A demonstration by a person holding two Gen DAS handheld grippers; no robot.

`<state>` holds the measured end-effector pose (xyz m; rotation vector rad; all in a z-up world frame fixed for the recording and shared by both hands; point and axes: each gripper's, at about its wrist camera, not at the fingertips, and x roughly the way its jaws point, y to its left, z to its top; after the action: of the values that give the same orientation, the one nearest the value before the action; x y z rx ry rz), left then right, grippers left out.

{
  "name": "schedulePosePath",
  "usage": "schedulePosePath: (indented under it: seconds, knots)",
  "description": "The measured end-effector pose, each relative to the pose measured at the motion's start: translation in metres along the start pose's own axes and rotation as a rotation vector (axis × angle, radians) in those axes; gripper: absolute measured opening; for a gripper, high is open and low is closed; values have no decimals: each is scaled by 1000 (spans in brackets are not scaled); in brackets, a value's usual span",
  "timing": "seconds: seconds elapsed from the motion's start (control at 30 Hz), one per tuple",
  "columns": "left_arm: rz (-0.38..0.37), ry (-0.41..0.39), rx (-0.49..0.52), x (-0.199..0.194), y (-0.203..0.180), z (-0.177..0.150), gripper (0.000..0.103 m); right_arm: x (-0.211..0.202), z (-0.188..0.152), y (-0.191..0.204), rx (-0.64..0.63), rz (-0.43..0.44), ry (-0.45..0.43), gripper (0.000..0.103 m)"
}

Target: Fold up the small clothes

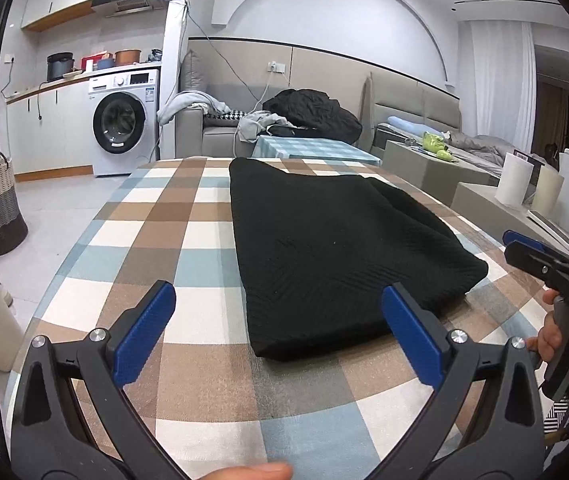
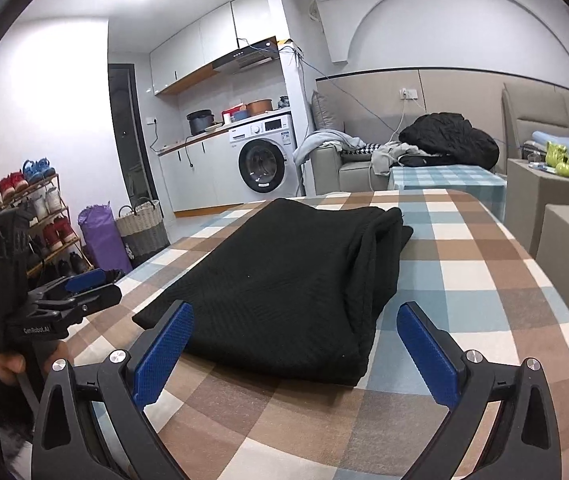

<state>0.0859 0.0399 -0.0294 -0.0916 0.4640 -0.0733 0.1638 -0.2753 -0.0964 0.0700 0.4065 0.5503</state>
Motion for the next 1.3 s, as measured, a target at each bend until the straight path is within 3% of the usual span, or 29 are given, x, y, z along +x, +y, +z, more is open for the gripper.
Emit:
schedulePosePath:
  seconds: [1.3]
  knots:
    - [-2, 10, 10, 7, 0, -5, 102, 2, -2, -7, 30, 16, 13, 103]
